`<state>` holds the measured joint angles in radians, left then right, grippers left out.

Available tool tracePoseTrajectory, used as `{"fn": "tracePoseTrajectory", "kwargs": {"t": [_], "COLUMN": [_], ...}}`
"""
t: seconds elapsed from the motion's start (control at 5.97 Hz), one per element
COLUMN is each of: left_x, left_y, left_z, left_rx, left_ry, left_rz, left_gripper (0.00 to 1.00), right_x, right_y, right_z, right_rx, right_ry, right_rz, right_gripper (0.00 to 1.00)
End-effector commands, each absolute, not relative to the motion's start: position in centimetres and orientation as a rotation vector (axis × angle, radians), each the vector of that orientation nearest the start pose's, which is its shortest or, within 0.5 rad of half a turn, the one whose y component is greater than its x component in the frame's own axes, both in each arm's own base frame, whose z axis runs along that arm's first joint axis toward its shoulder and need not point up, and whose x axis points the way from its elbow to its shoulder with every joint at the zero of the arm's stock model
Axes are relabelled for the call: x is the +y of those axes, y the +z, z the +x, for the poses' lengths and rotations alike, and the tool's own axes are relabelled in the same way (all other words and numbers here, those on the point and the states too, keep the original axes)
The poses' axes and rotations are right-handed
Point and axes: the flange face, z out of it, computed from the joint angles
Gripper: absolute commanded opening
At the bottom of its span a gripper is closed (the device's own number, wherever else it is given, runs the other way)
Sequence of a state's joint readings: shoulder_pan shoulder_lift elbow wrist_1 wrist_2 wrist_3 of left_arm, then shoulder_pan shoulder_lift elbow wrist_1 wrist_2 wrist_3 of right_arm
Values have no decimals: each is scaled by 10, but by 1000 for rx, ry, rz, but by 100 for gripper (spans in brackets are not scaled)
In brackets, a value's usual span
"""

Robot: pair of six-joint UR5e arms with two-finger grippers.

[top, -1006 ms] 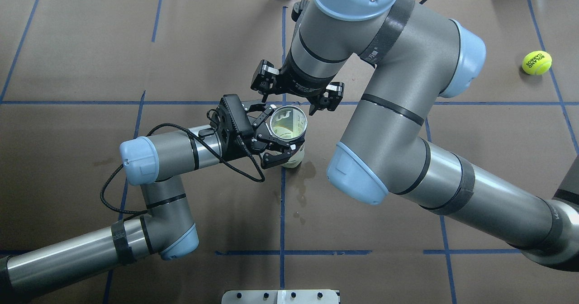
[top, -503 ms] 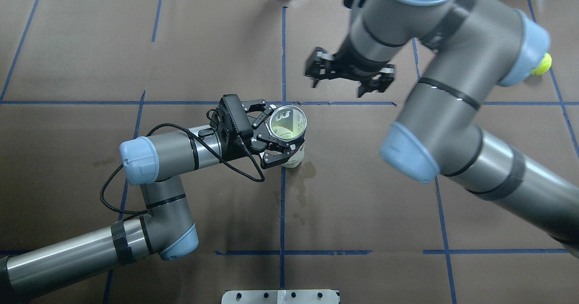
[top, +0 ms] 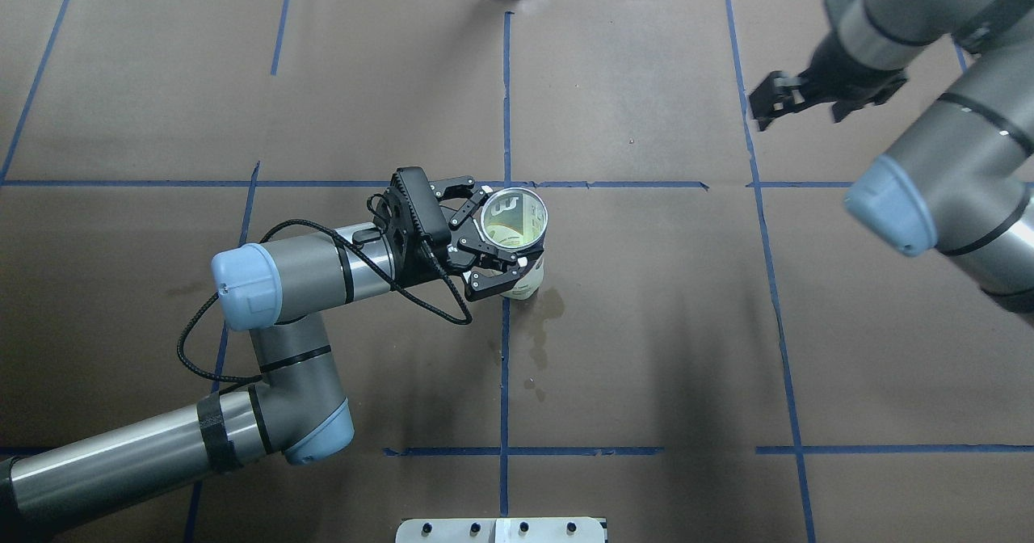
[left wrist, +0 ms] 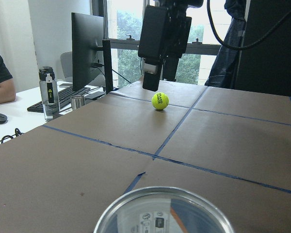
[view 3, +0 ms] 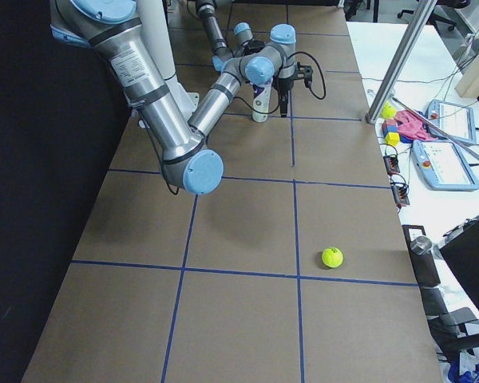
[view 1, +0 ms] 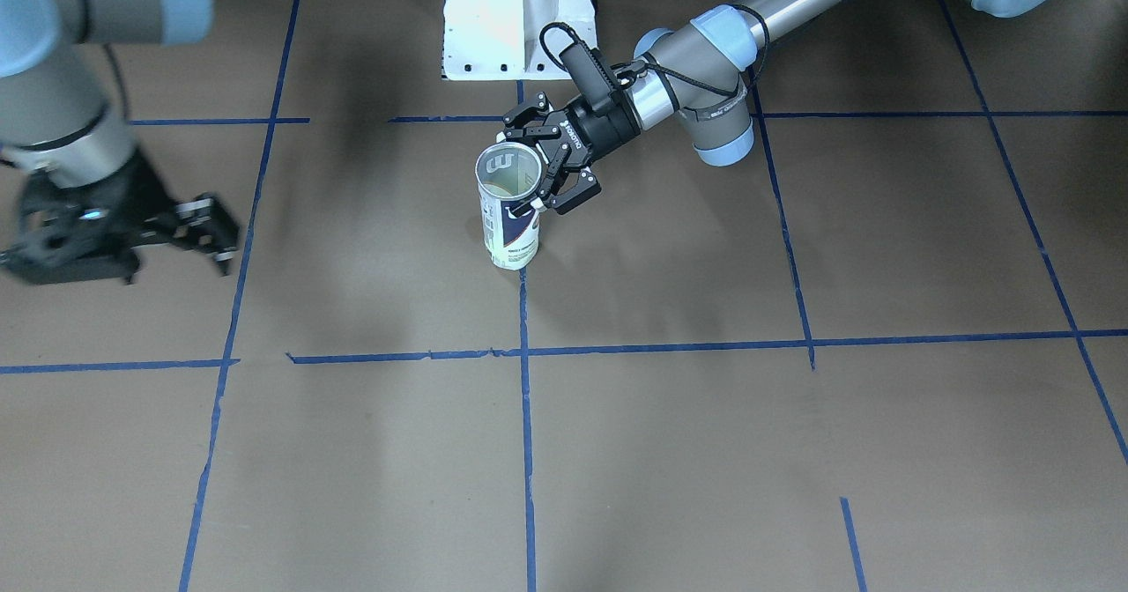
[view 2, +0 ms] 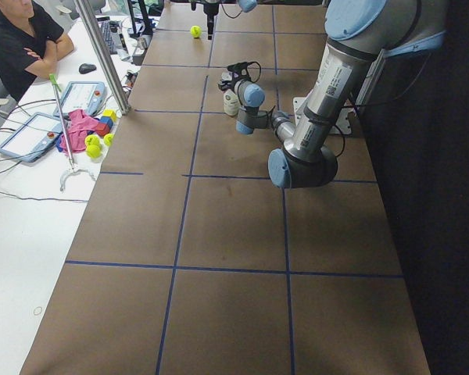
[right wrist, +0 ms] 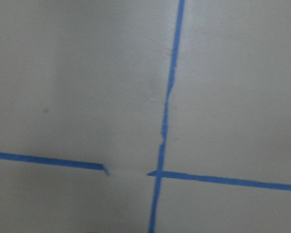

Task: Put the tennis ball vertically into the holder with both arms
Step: 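Move the right gripper to the second tennis ball and grasp it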

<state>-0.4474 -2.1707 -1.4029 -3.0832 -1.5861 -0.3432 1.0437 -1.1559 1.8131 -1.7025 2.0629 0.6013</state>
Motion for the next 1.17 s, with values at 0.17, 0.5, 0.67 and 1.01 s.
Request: {"fn": "tracePoseTrajectory", "kwargs": {"t": [0.17, 0.5, 0.67, 1.01], "left_x": [-400, -401, -400, -400], "left_y": [218, 218, 215, 210], "left_z": [530, 530, 528, 523], "left_rx": [1347, 1347, 1352, 1358], "left_ry": [519, 517, 515, 509], "left_rz": [1459, 1459, 1465, 1474], "left_gripper": [79, 79, 79, 79], "right_x": [-674, -681, -681, -677], "right_y": [555, 602, 612, 659], "right_z": [-138, -96, -97, -111], "right_rx": [-674, -641, -637, -618], "right_ry": [-105, -102, -100, -118], "right_rz": [246, 216, 198, 173], "right_gripper": [98, 98, 98, 98]}}
